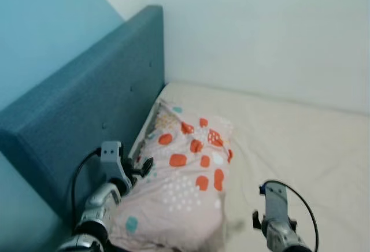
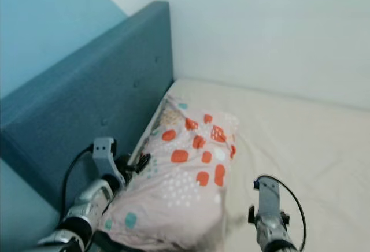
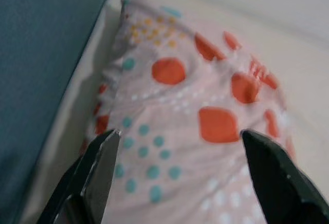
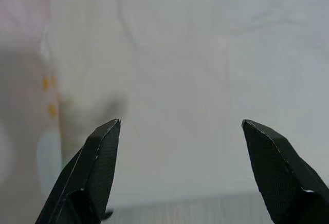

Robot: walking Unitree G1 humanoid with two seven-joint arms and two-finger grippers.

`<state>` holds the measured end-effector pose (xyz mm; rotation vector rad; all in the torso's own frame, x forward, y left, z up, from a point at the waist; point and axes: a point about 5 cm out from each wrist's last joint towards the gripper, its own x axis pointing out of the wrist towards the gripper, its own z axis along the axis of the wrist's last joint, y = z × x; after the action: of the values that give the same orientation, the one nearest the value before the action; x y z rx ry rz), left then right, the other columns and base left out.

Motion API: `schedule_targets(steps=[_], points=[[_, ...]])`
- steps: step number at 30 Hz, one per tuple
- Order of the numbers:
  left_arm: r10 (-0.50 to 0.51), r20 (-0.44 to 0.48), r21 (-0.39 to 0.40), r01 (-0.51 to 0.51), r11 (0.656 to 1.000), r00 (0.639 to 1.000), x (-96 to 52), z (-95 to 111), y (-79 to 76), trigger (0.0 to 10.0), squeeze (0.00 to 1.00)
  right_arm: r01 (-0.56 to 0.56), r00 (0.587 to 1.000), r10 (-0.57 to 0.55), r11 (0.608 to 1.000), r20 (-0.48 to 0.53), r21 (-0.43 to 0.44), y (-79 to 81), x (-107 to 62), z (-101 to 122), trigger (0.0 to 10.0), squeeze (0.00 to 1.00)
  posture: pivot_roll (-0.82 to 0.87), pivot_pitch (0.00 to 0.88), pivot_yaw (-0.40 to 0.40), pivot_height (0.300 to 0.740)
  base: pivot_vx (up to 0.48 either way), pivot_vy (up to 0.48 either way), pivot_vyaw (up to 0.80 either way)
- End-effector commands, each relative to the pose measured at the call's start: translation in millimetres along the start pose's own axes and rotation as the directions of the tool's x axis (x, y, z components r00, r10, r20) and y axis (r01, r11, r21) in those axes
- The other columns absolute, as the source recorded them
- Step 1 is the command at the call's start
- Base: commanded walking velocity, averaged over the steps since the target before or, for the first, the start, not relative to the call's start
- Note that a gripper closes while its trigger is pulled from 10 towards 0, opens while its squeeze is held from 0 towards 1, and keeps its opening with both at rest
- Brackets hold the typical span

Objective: Clean up the room

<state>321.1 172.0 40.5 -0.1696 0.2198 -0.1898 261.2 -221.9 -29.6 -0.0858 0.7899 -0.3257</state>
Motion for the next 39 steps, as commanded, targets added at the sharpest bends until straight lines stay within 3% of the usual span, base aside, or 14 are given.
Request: schedule_targets(steps=[1,5,6,9,17,20,25,31,35,36,39], points=[[0.03,-0.017,0.056,-0.029,0.998,0.999,1.0,0,1.2,10.0,0.0,-0.002,1.0,0.002,1.0,-0.022,-0.02,-0.7,-0.8,-9,10.0,0.0,-0.14,0.043,-0.008,0.74,0.0,0.0,-0.77],[0.101,-0.018,0.137,-0.098,0.986,0.995,4.3,6,5.4,10.0,0.0,-0.013,1.0,0.012,0.999,-0.016,-0.034,3.0,-1.5,-10,10.0,0.0,-0.14,0.045,0.002,0.74,0.0,0.0,-0.77],[0.168,-0.015,0.207,-0.161,0.965,0.986,6.5,11,10.7,10.0,0.0,-0.025,1.0,0.025,0.999,-0.01,-0.046,5.8,-2.1,-10,10.0,0.0,-0.15,0.048,0.008,0.74,0.0,0.0,-0.77],[0.22,-0.015,0.247,-0.21,0.946,0.975,7.9,16,16.1,10.0,0.0,-0.029,1.0,0.029,0.998,-0.009,-0.049,7.1,-2.5,-12,10.0,0.0,-0.15,0.05,0.011,0.74,0.0,0.0,-0.77],[0.251,-0.038,0.259,-0.233,0.937,0.967,9.4,15,15.9,10.0,0.0,-0.034,0.999,0.033,0.998,-0.013,-0.052,7.2,-2.8,-14,10.0,0.0,-0.15,0.059,0.012,0.74,0.0,0.0,-0.77],[0.26,-0.074,0.242,-0.236,0.941,0.963,7.2,7,15.4,10.0,0.0,-0.033,0.999,0.033,0.998,-0.013,-0.054,6.9,-2.8,-14,10.0,0.0,-0.15,0.06,0.012,0.74,0.0,0.0,-0.77],[0.308,-0.142,0.143,-0.288,0.947,0.941,1.5,-8,18.3,10.0,0.0,-0.06,0.997,0.062,0.997,0.047,-0.041,9.5,-2.8,-4,10.0,0.0,-0.16,0.065,0.009,0.74,0.0,0.0,-0.15],[0.345,-0.155,0.122,-0.328,0.937,0.926,-0.5,-10,21.1,10.0,0.0,-0.092,0.992,0.097,0.994,0.083,-0.06,14.5,-3.4,2,10.0,0.0,-0.17,0.071,0.01,0.74,0.0,0.0,0.0],[0.418,-0.144,0.125,-0.402,0.907,0.897,-2.4,-7,29.3,10.0,0.0,-0.104,0.991,0.107,0.994,0.085,-0.042,16.4,-3.7,3,10.0,0.0,-0.18,0.077,0.014,0.735,0.0,0.0,0.0],[0.462,-0.153,0.084,-0.454,0.887,0.873,-4.4,-6,35.8,10.0,0.0,-0.108,0.99,0.111,0.994,0.091,-0.034,17.1,-4.0,3,10.0,0.0,-0.18,0.081,0.014,0.725,0.0,0.0,0.0],[0.477,-0.173,0.028,-0.48,0.877,0.862,-5.5,-7,39.2,10.0,0.0,-0.11,0.989,0.113,0.993,0.098,-0.043,17.2,-4.3,3,10.0,0.0,-0.18,0.086,0.014,0.71,0.0,0.0,0.0]])
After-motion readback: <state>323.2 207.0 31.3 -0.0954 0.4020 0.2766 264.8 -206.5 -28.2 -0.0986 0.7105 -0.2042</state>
